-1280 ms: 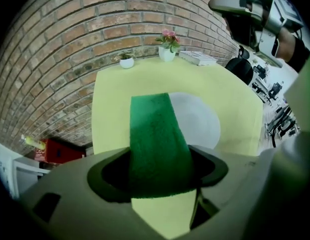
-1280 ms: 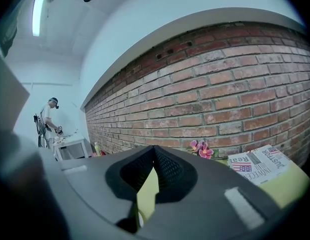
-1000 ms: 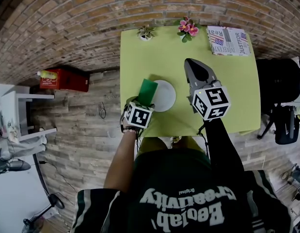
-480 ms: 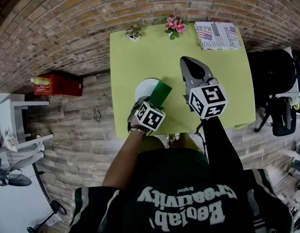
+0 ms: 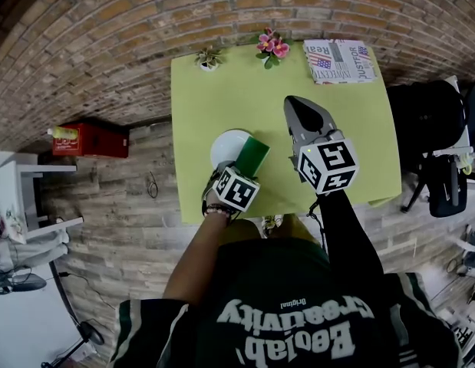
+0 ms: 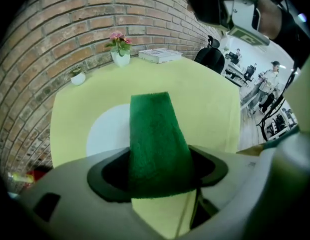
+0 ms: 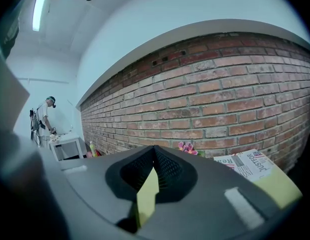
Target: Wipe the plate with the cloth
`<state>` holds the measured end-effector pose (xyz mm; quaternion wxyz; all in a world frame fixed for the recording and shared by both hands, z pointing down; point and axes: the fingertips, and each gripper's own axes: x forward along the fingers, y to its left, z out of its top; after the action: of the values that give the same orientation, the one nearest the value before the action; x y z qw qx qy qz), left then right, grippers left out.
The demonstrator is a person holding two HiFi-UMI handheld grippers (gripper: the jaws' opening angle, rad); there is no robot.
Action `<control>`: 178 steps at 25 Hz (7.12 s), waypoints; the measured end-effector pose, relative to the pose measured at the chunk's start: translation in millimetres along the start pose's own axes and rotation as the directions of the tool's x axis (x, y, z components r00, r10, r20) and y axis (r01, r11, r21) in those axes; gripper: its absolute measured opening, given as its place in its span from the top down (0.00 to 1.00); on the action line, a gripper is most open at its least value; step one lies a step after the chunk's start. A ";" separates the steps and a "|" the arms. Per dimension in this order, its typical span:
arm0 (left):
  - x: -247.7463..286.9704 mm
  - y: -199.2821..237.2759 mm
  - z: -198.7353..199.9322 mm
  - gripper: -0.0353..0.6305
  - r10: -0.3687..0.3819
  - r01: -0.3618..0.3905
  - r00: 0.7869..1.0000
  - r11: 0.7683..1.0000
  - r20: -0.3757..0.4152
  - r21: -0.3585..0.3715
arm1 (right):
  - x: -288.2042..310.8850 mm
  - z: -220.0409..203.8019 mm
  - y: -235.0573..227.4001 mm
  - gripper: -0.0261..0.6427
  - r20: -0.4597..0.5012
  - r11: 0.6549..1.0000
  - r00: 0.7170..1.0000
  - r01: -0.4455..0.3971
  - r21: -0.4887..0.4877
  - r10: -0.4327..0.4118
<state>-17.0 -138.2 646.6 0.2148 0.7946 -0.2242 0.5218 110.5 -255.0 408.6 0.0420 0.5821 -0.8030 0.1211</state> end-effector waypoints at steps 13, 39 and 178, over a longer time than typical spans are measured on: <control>-7.3 27.3 -27.9 0.43 0.049 -0.052 0.998 0.993 -0.027 -0.107 | 8.1 -2.6 19.7 0.94 -0.003 0.999 0.999 -0.050 -0.001 0.050; -47.5 80.2 -68.5 0.43 0.185 -0.196 0.981 0.944 -0.065 -0.267 | 21.1 18.1 41.1 0.94 0.024 0.993 0.993 -0.116 -0.022 0.117; -30.0 -22.6 -58.8 0.42 0.080 -0.077 0.997 0.974 0.007 -0.211 | -20.3 0.3 60.4 0.94 -0.007 0.978 0.980 -0.199 -0.061 0.198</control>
<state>-57.7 -82.2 637.8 0.2752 0.7619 -0.3112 0.4969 59.9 -218.6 395.3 0.0482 0.4974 -0.8604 0.1002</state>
